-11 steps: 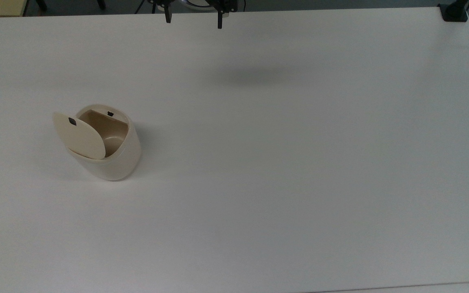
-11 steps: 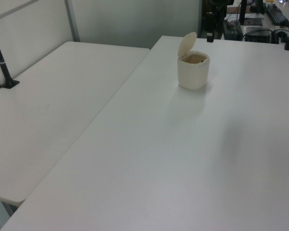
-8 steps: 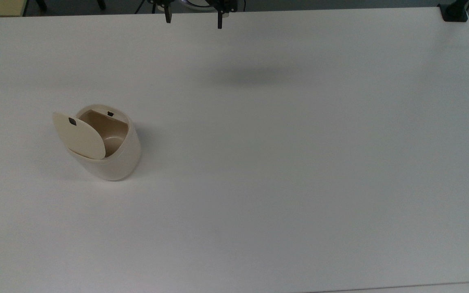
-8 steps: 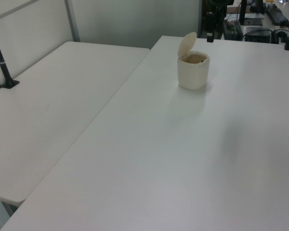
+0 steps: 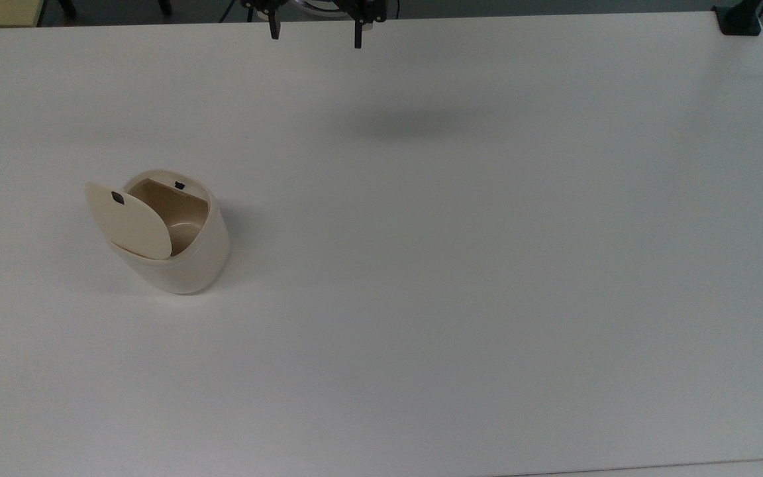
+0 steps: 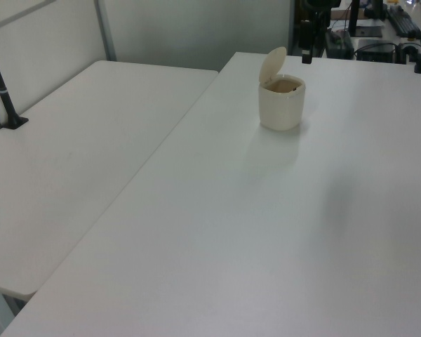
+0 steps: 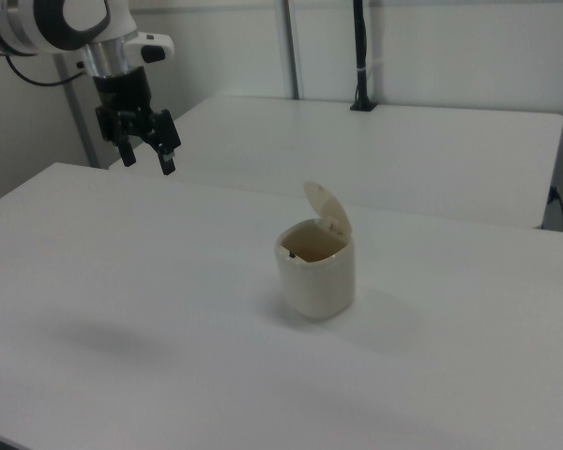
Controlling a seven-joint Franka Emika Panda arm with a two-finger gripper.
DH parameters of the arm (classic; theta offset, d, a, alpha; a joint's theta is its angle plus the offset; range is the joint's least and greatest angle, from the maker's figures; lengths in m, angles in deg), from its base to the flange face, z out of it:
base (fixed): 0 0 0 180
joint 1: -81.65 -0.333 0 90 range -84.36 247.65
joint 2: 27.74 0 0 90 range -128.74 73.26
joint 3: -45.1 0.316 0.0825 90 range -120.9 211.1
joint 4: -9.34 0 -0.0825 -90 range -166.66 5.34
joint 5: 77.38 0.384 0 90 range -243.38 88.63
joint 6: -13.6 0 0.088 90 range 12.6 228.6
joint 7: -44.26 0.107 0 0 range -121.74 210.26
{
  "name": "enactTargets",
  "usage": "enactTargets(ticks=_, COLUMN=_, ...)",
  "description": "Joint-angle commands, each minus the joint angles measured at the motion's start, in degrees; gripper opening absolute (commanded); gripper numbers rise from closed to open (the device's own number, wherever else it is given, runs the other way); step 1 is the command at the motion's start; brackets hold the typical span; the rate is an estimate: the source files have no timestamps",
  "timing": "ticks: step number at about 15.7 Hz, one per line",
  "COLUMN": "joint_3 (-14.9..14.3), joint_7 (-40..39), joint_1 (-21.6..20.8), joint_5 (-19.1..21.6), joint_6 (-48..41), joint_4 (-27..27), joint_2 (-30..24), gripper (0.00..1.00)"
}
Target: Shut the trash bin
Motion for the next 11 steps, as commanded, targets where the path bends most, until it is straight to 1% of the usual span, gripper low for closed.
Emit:
enactTargets(ticks=1, joint_3=-0.36, joint_7=-1.44, joint_1=-0.26, joint_5=0.86, joint_6=-0.46, joint_4=-1.39, joint_2=-1.35, gripper=0.96)
enactTargets(ticks=3, joint_3=-0.36, joint_7=-1.44, joint_1=-0.26, joint_5=0.95, joint_6=-0.46, joint_4=-1.39, joint_2=-1.35, gripper=0.84)
enactTargets(ticks=4, joint_3=-0.36, joint_7=-1.44, joint_1=-0.35, joint_5=0.86, joint_6=-0.46, joint_4=-1.48, joint_2=-1.26, gripper=0.73)
enactTargets(ticks=5, joint_3=-0.36, joint_7=-2.22, joint_1=-0.35, joint_5=0.86, joint_6=-0.54, joint_4=-1.48, joint_2=-1.26, gripper=0.52)
enactTargets(ticks=7, joint_3=-0.36, joint_7=-3.63, joint_1=-0.35, joint_5=0.95, joint_6=-0.72, joint_4=-1.57, joint_2=-1.35, gripper=0.28)
enactTargets(ticks=9, joint_3=-0.27, joint_7=-3.63, joint_1=-0.35, joint_5=0.95, joint_6=-0.72, joint_4=-1.57, joint_2=-1.35, gripper=0.07)
enactTargets(ticks=10, joint_3=-0.27, joint_7=-3.72, joint_1=-0.35, joint_5=0.95, joint_6=-0.72, joint_4=-1.57, joint_2=-1.35, gripper=0.00)
enactTargets(ticks=11, joint_3=-0.27, joint_7=-3.90, joint_1=-0.35, joint_5=0.95, joint_6=-0.72, joint_4=-1.57, joint_2=-1.35, gripper=0.00)
